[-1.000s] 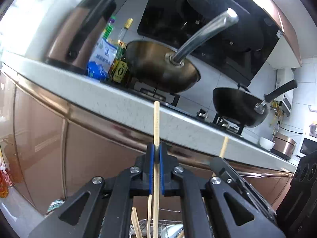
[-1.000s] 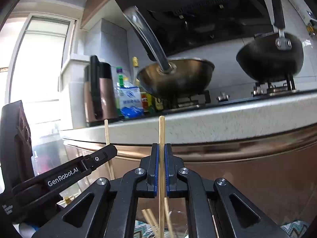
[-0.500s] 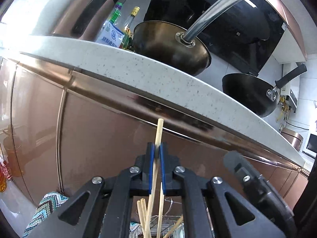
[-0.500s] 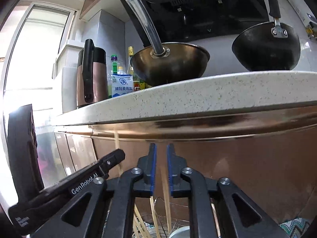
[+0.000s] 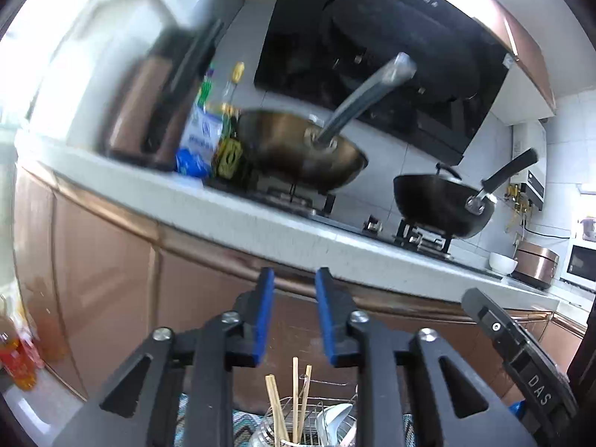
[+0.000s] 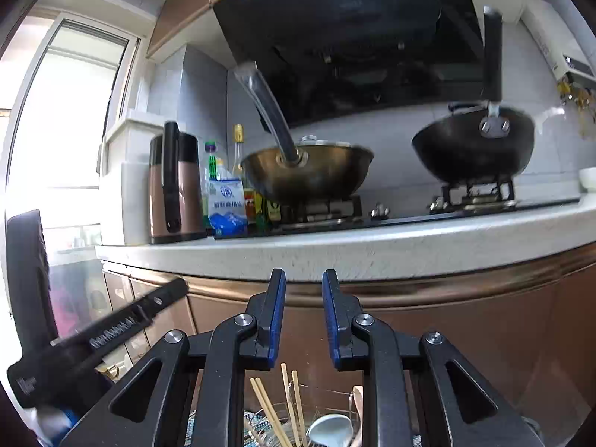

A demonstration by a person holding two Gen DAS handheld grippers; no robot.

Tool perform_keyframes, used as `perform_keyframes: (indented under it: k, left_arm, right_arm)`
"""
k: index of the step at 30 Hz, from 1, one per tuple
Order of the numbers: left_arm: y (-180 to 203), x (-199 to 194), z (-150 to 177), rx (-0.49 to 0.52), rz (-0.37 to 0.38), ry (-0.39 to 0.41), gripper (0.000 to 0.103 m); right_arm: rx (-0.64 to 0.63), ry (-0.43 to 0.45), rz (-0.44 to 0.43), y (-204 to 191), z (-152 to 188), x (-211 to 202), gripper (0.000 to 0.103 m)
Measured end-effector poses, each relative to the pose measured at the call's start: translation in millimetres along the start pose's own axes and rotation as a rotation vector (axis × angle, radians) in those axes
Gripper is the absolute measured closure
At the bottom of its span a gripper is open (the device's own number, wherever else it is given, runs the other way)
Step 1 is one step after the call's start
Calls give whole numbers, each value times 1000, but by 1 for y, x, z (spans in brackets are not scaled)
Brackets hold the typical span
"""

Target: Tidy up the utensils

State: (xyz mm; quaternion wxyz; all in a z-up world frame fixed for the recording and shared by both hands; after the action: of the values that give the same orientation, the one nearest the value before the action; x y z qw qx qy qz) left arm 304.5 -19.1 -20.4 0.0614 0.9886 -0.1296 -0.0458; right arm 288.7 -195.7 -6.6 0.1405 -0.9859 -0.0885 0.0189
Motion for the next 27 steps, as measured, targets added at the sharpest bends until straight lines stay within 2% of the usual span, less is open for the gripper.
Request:
perform_keyframes:
  k: [4,6,8,12,19,27]
  left_arm:
    - [2,-48,-29,42,-15,26,78]
    - [4,-73,-41,60,-21,33,74]
    - [5,-96,-49,79,-37,38,68]
    - [9,-141,-57,104,-59,27,67]
    - [27,-193,-43,149,-99,-65,60]
    - [56,-220,-16,229,-149,-136,59]
  right_arm:
    - [0,17,12,-12,-21,-42,81]
    - [5,23,18,-17,-29,-61,78]
    - [6,21,27,-23,-36,-83,78]
    - [13,6,47,-31,-39,-119,75]
    - [3,-8,102,-35,-29,-183,66]
    - [-55,-16,253,-24,-11,-231,56]
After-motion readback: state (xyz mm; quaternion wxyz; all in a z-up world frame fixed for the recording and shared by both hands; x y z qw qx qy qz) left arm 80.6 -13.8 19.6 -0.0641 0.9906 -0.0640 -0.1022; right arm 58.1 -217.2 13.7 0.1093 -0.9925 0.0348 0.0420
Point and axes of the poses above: each gripper's, at about its wrist camera, not at the fingertips, and x roughly the way its jaws point, y to its right, z to its underside, the point moved 1 cm from there along x, roughly the way its jaws point, and after that the axes turned 10 degrees about x, right-handed, at the moved point
